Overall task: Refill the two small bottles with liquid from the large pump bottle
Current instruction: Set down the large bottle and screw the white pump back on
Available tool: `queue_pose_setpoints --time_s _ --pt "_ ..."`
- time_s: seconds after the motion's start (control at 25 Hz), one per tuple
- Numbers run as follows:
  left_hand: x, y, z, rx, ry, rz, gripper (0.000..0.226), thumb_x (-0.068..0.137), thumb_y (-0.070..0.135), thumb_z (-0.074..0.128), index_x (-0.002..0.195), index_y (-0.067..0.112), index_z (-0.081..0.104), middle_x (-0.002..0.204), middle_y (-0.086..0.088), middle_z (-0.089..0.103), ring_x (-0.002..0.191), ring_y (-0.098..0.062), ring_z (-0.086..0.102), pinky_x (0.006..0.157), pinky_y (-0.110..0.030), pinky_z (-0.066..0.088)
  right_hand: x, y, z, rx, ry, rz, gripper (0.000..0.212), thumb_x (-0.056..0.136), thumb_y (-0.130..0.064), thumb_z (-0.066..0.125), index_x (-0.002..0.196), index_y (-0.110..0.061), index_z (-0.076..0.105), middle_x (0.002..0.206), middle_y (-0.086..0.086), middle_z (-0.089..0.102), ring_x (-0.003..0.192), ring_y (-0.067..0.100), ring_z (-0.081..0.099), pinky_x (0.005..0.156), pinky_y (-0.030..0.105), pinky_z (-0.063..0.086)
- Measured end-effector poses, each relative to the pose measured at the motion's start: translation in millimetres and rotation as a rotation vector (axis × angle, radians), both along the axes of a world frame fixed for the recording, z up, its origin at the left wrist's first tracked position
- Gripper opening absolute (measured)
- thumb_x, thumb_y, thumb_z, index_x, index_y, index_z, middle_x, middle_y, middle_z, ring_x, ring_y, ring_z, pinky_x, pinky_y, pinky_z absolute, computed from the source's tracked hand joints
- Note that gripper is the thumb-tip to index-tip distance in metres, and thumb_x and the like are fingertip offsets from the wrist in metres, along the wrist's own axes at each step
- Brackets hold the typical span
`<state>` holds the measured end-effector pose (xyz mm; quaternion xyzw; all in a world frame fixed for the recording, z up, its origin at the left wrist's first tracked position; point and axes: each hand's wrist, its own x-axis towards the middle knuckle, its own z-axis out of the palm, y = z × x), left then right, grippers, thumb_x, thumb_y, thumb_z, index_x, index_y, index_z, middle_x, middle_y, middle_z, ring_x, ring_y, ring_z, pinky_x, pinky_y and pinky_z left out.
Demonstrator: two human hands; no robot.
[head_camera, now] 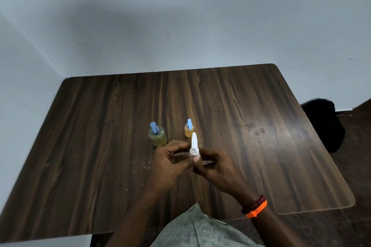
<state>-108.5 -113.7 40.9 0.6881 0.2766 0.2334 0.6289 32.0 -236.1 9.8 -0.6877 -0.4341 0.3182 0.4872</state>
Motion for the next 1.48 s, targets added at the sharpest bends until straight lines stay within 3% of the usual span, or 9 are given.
queue_pose_setpoints --time_s 0.12,0.24,0.48,0.64,0.8,0.92,1.08,1.32,1.48 --pt "-1.3 1.0 2.5 0.026 -0.003 -0.034 0.031 0.083 0.0 0.084 0.111 0.012 0.081 0.109 -0.005 0.081 0.103 -0.018 0.078 0.089 -0.028 0.063 0.0 -1.1 2.0 0.005 -0.02 0.0 0.031 0.091 -0.02 0.078 0.122 -0.018 0.075 0.109 -0.005 0.079 0.099 0.008 0.074 0.082 0.038 0.064" --pt "-4.9 0.4 3.9 0.028 -0.001 -0.082 0.042 0.087 -0.001 0.08 0.125 0.015 0.075 0.12 0.004 0.08 0.113 -0.012 0.076 0.094 -0.023 0.061 -1.3 -1.0 2.8 0.016 -0.032 -0.006 0.029 0.09 -0.017 0.079 0.119 -0.016 0.076 0.107 -0.005 0.079 0.097 0.007 0.075 0.081 0.037 0.063" --pt "1.7 -8.2 5.5 0.113 0.0 0.017 0.04 0.08 0.028 0.09 0.117 0.025 0.078 0.116 0.002 0.078 0.113 -0.017 0.074 0.099 -0.04 0.061 -2.9 1.2 7.6 0.031 -0.047 -0.014 0.033 0.09 -0.014 0.078 0.123 -0.018 0.075 0.109 -0.008 0.079 0.099 0.004 0.074 0.079 0.023 0.061" --pt "1.3 -5.4 0.7 0.137 0.012 0.053 0.032 0.083 0.01 0.087 0.111 0.023 0.08 0.106 0.002 0.081 0.105 -0.017 0.077 0.096 -0.048 0.062 -2.9 1.3 8.2 0.013 -0.07 -0.016 0.033 0.09 -0.014 0.078 0.123 -0.019 0.075 0.109 -0.012 0.077 0.101 0.0 0.071 0.078 0.02 0.061" --pt "-3.2 -3.9 1.9 0.105 -0.011 -0.034 0.042 0.087 -0.001 0.082 0.125 0.014 0.073 0.116 0.005 0.081 0.116 -0.013 0.075 0.103 -0.037 0.06 -2.9 1.2 9.6 0.017 -0.058 -0.016 0.034 0.09 -0.014 0.078 0.124 -0.02 0.074 0.11 -0.012 0.077 0.102 0.0 0.072 0.082 0.023 0.062" --pt "-3.2 -3.8 2.7 0.088 -0.032 -0.015 0.042 0.084 0.0 0.085 0.124 0.01 0.074 0.115 0.001 0.081 0.113 -0.014 0.076 0.101 -0.036 0.061 -4.1 3.6 8.8 0.03 -0.062 -0.008 0.034 0.091 -0.014 0.077 0.124 -0.018 0.074 0.111 -0.009 0.078 0.102 0.002 0.073 0.082 0.026 0.063" --pt "-2.7 -1.3 2.1 0.163 0.009 0.032 0.033 0.081 0.009 0.088 0.112 0.016 0.08 0.104 0.004 0.081 0.102 -0.012 0.077 0.093 -0.04 0.064 -4.9 4.5 7.5 0.034 -0.078 -0.002 0.032 0.092 -0.015 0.076 0.124 -0.018 0.074 0.114 -0.009 0.077 0.103 0.001 0.071 0.081 0.02 0.061" --pt "-3.7 -4.8 6.8 0.071 -0.033 -0.071 0.071 0.086 -0.003 0.082 0.149 0.016 0.054 0.128 0.001 0.076 0.122 -0.01 0.072 0.105 -0.024 0.057 -6.3 2.7 5.4 0.021 -0.055 -0.032 0.032 0.091 -0.019 0.078 0.123 -0.02 0.075 0.11 -0.008 0.079 0.102 0.005 0.073 0.08 0.031 0.064" --pt "-1.5 -9.7 8.9 -0.01 -0.059 0.098 0.076 0.075 0.013 0.091 0.14 0.03 0.057 0.121 0.001 0.077 0.112 -0.012 0.075 0.098 -0.028 0.062 -7.0 3.3 9.1 0.036 -0.082 -0.016 0.031 0.093 -0.018 0.076 0.123 -0.02 0.075 0.113 -0.009 0.078 0.103 0.001 0.072 0.079 0.019 0.061"
